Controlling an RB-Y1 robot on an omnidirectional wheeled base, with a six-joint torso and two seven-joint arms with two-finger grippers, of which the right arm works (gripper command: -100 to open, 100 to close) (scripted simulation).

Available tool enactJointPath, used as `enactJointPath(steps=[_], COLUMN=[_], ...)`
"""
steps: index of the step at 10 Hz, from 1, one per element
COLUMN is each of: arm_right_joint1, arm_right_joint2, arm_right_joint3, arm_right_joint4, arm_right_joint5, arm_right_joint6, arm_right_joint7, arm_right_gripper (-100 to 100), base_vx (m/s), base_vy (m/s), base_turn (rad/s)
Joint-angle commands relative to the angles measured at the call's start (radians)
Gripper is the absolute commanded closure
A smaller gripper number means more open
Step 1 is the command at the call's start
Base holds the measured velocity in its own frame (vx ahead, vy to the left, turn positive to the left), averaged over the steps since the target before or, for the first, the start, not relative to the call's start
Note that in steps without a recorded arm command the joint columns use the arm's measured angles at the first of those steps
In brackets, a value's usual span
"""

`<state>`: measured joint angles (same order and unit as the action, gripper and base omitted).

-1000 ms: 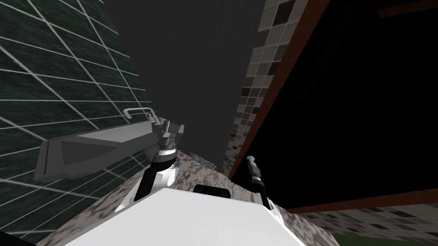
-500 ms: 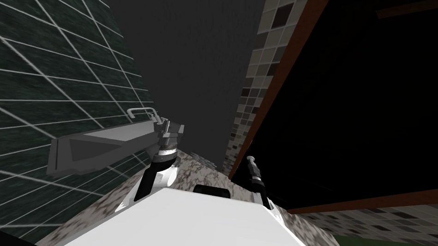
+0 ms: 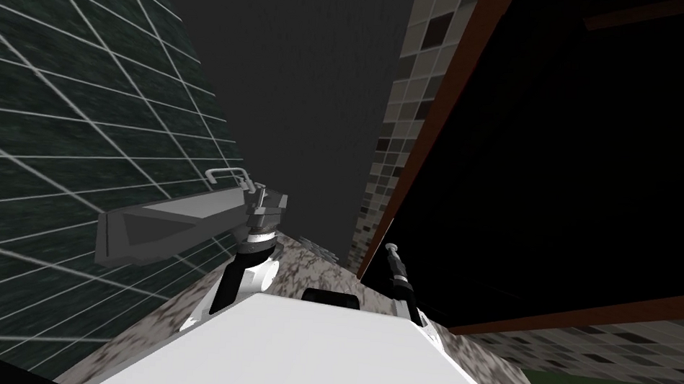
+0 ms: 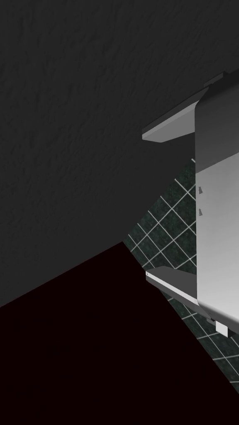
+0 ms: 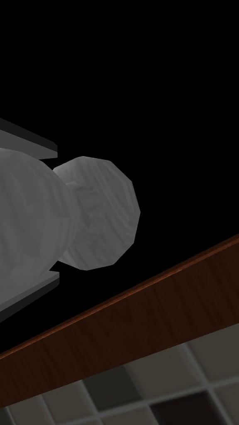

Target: Pull the door open

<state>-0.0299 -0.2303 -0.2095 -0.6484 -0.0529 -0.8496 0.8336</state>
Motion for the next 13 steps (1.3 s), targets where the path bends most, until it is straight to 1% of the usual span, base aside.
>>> enactJointPath(steps=[1,2,3,4,5,6,7,8,9,10,11,12,13], arm_right_joint1=[0.0,0.0,0.0,-0.001,-0.001,-0.002,-0.002,-0.003,-0.004,-0.004,-0.005,-0.005,-0.006], arm_right_joint2=[0.002,0.002,0.0,-0.001,-0.001,-0.003,-0.003,-0.005,-0.006,-0.006,-0.008,-0.008,-0.01], arm_right_joint3=[0.008,0.008,0.013,0.018,0.018,0.024,0.024,0.03,0.035,0.035,0.041,0.041,0.047], arm_right_joint4=[0.002,0.002,0.003,0.004,0.004,0.005,0.005,0.006,0.007,0.007,0.008,0.008,0.009], arm_right_joint5=[-0.009,-0.009,-0.017,-0.026,-0.026,-0.035,-0.035,-0.044,-0.054,-0.054,-0.063,-0.063,-0.073], arm_right_joint6=[0.0,0.0,0.0,-0.001,-0.001,-0.001,-0.001,-0.001,-0.002,-0.002,-0.002,-0.002,-0.002], arm_right_joint7=[-0.05,-0.053,-0.093,-0.118,-0.134,-0.169,-0.176,-0.215,-0.24,-0.258,-0.293,-0.299,-0.338], arm_right_gripper=[100,100,100,100,100,100,100,100,100,100,100,100,100], base_vx=[-0.024,-0.019,-0.024,-0.039,-0.026,-0.031,-0.027,-0.029,-0.041,-0.031,-0.031,-0.026,-0.031], base_vy=[-0.007,-0.005,-0.006,-0.012,-0.008,-0.009,-0.009,-0.006,-0.007,-0.007,-0.009,-0.009,-0.011], base_turn=[0.025,0.02,0.037,0.044,0.018,0.033,0.021,0.035,0.05,0.022,0.036,0.013,0.032])
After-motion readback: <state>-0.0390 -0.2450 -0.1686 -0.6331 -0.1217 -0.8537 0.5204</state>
